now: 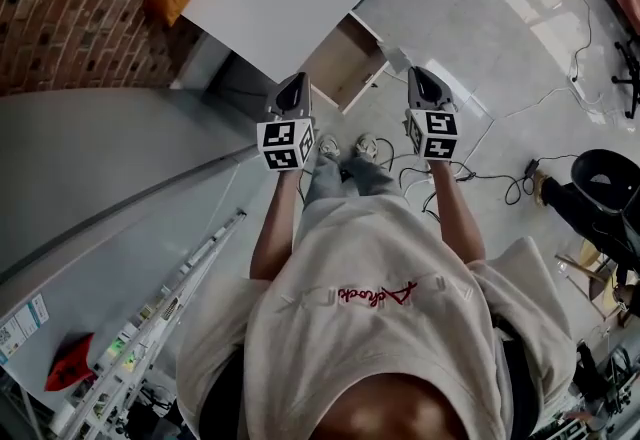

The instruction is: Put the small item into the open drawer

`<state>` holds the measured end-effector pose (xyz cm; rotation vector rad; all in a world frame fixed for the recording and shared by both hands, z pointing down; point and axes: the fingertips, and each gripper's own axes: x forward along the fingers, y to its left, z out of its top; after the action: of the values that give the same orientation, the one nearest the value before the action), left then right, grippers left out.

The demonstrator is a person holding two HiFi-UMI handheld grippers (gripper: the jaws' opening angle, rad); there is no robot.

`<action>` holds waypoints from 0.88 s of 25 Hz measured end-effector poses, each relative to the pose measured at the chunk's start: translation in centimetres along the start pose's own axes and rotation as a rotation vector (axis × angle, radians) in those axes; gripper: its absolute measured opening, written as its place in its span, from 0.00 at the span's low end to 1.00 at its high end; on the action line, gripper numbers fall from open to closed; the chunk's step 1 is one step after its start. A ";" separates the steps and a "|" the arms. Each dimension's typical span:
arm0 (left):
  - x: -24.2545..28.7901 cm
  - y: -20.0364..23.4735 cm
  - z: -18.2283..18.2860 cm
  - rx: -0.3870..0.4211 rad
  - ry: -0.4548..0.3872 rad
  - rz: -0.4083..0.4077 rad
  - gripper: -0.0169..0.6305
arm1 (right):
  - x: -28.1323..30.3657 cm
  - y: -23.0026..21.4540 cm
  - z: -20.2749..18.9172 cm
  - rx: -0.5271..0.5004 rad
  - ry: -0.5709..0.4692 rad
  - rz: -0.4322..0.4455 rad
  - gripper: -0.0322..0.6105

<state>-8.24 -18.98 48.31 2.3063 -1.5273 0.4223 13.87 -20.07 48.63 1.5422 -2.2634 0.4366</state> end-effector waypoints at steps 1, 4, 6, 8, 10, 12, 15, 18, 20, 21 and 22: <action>-0.1 0.3 -0.3 -0.005 0.005 -0.002 0.04 | 0.2 0.3 -0.3 -0.001 0.009 0.000 0.07; -0.4 1.2 -1.5 -0.019 0.024 -0.010 0.04 | 0.9 1.2 -1.0 -0.002 0.034 -0.003 0.07; -0.3 1.9 -2.3 -0.026 0.034 -0.016 0.04 | 1.7 1.8 -1.6 -0.001 0.044 -0.004 0.07; -0.3 2.4 -3.3 -0.033 0.049 -0.022 0.04 | 2.2 2.5 -2.2 0.000 0.055 -0.002 0.07; -0.5 2.6 -4.6 -0.042 0.069 -0.028 0.04 | 2.5 3.1 -3.0 0.003 0.069 0.001 0.07; -0.7 2.4 -5.8 -0.052 0.090 -0.036 0.04 | 2.5 3.5 -4.0 0.010 0.085 0.004 0.07; -1.0 2.1 -7.8 -0.065 0.125 -0.052 0.04 | 2.8 4.2 -5.3 0.019 0.108 0.008 0.07; -1.1 2.1 -10.1 -0.081 0.154 -0.065 0.04 | 3.3 5.0 -7.0 0.023 0.128 0.011 0.07; -1.0 2.4 -11.6 -0.092 0.171 -0.070 0.04 | 3.7 5.4 -8.2 0.030 0.141 0.011 0.07; -0.9 2.5 -12.2 -0.097 0.179 -0.071 0.04 | 3.9 5.6 -8.7 0.034 0.149 0.011 0.07; -1.0 2.5 -12.8 -0.102 0.189 -0.071 0.04 | 3.9 5.8 -9.3 0.038 0.158 0.012 0.07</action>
<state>-11.70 -13.46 59.70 2.1681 -1.3412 0.5149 8.34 -17.06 58.39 1.4588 -2.1560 0.5858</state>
